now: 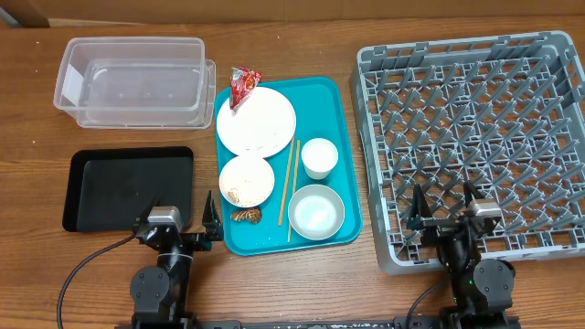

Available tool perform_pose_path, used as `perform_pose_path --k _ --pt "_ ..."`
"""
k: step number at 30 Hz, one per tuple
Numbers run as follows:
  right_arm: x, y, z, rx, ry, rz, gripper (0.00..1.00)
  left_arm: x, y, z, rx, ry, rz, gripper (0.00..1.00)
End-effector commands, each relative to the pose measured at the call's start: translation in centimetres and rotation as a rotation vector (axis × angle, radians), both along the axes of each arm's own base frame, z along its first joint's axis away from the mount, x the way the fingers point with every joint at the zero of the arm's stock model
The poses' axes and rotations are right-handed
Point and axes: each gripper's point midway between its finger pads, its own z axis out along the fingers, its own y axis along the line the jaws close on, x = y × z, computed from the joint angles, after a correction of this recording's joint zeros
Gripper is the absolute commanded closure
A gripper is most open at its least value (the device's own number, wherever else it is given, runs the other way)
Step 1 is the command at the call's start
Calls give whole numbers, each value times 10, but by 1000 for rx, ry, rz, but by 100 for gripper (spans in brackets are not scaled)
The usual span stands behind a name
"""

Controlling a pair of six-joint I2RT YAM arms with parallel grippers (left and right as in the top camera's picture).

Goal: Sort waste into correct bins and load items into the dishwasher

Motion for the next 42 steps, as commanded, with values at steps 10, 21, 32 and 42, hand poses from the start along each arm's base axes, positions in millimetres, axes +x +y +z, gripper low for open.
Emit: perform_pose_path --k 10,21,32,42 --pt "0 1 -1 -2 -8 7 0 0 2 -2 11 5 5 0" --pt "0 -7 1 163 2 -43 0 0 1 0 -56 7 9 0" --pt "-3 -22 45 190 -36 -128 0 1 1 29 1 80 3 0" --pt "17 -19 82 161 116 -137 0 47 -21 59 -21 320 -118 0"
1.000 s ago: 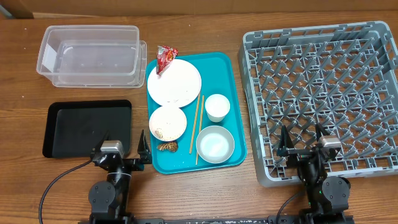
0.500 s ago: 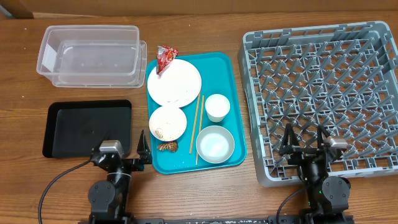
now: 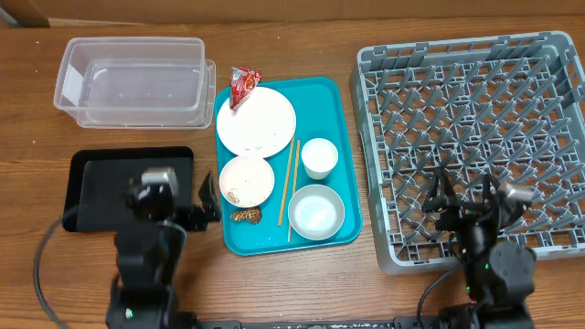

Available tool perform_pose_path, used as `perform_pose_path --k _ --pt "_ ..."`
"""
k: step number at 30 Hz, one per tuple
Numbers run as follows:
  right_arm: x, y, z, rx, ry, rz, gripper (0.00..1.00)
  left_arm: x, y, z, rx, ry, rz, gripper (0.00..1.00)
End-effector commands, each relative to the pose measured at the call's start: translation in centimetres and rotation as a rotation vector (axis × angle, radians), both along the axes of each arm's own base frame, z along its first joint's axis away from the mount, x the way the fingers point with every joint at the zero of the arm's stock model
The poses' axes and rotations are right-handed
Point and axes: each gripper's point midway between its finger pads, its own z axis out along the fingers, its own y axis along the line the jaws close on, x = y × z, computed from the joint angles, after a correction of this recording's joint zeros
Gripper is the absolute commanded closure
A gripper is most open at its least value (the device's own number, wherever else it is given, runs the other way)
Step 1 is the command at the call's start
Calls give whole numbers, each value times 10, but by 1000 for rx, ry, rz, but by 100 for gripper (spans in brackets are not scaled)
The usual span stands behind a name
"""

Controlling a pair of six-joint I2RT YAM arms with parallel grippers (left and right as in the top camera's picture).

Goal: Sort waste into correct bins and load items into the dishwasher
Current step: 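Reach the left gripper to the red wrapper on the white plate and grasp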

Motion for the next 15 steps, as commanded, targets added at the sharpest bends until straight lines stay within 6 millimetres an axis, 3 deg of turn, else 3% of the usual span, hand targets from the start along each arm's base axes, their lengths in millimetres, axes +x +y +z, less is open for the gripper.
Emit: perform_pose_path --k 1,10,15 --pt "9 2 26 1 33 2 0 21 -14 23 -17 78 -87 0" --pt "32 13 24 -34 412 51 0 44 -13 43 57 480 -126 0" --pt "44 15 20 -46 555 51 0 47 -14 52 43 569 -133 0"
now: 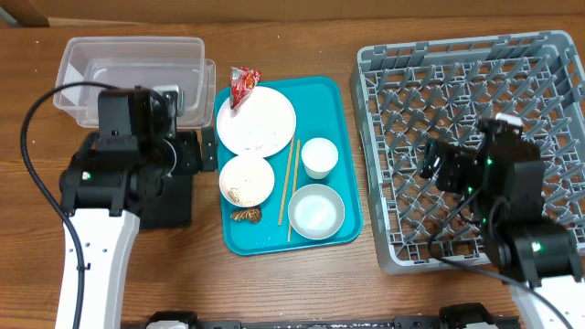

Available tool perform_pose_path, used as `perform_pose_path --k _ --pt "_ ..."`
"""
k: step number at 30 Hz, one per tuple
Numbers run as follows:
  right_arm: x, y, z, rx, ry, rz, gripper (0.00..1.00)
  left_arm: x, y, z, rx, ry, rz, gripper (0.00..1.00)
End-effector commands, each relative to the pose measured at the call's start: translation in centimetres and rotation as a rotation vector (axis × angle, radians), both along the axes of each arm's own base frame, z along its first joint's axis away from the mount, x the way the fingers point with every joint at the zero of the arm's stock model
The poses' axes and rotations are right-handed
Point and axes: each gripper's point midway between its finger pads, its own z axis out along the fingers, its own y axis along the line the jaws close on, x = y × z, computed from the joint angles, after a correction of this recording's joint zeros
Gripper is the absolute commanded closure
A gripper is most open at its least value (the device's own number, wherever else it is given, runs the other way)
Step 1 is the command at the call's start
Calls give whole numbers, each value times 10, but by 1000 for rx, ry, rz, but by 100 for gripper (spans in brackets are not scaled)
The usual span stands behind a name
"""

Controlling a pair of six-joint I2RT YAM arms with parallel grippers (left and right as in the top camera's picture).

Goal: Sort waste into correct bins and load items into the dishwasher
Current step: 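Reach the left gripper to the red wrapper on the white plate and grasp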

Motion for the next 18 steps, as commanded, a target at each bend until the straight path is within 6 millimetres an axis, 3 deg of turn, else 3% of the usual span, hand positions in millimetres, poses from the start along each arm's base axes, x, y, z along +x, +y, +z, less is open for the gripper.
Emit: perform_pose_path --k 1,6,12,18 --pt "7 3 12 5 8 9 0 6 0 8 1 -10 -23 0" --pt "6 2 10 0 19 5 0 15 0 14 -2 -55 -20 0" --pt "6 2 10 3 18 8 0 48 -5 35 -19 -198 -14 0" --pt "6 2 10 3 19 8 0 83 -20 17 13 -202 -37 0"
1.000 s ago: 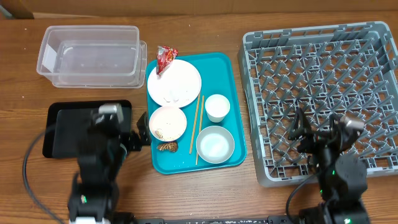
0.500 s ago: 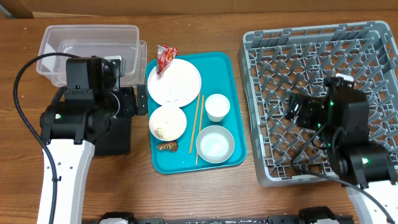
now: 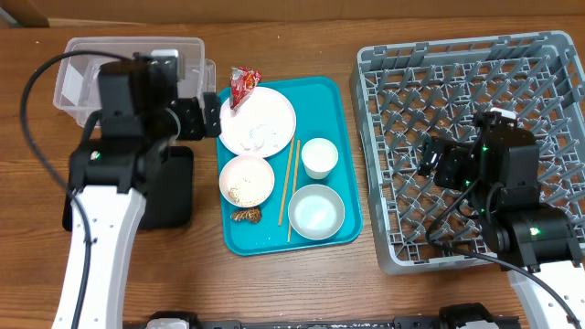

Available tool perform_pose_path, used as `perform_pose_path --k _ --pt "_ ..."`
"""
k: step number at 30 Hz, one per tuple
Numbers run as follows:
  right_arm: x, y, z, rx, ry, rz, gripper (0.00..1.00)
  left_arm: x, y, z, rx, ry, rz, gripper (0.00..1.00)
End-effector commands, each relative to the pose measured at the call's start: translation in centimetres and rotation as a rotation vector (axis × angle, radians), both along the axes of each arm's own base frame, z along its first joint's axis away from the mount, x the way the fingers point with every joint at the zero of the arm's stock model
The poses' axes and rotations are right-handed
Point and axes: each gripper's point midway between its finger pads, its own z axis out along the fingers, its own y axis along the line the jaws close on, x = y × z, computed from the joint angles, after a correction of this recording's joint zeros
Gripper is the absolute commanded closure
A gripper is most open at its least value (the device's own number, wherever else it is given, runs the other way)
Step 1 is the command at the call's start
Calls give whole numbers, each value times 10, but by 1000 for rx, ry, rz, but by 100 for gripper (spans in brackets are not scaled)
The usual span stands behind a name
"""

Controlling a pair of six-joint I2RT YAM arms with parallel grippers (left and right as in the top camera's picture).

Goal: Sort waste into correct bins and load items into the dishwasher
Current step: 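Reach the left gripper to the red wrapper on the white plate and grasp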

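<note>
A teal tray (image 3: 340,110) in the middle holds a white plate (image 3: 259,121), a red wrapper (image 3: 243,87), a small bowl with crumbs (image 3: 246,179), a white cup (image 3: 319,157), a larger empty bowl (image 3: 316,211), chopsticks (image 3: 292,183) and a brown food scrap (image 3: 245,217). My left gripper (image 3: 211,115) hangs open just left of the plate's rim, holding nothing. Over the left part of the grey dish rack (image 3: 475,73), my right gripper (image 3: 428,160) points toward the tray, open and empty.
A clear plastic bin (image 3: 82,68) stands at the back left, partly covered by my left arm. A black tray (image 3: 174,196) lies in front of it. The rack fills the right side of the wooden table.
The left gripper has moved farther back and right, from the black tray's corner to the plate's left rim. The right arm shifted slightly. Nothing was picked up.
Both arms first rested low at the table's front edge, fingers apart. Then they were raised a little. Later the left stood over the black tray and bin, the right over the rack. Now the left gripper is beside the plate. All items lie unmoved.
</note>
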Motion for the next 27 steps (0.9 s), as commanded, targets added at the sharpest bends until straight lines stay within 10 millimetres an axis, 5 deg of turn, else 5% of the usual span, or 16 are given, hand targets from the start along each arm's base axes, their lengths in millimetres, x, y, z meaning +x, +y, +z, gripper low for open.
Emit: perform_pose_path --k 1,10,18,27 --pt "2 1 16 5 -41 2 0 25 -11 -14 42 20 -9 0" --pt "2 1 16 5 -40 2 0 76 -35 -76 169 101 -44 0" --pt "1 0 14 4 -30 2 0 89 -45 -153 192 242 -59 0" --pt "1 0 14 4 -30 2 0 106 -54 -198 210 256 -91 0"
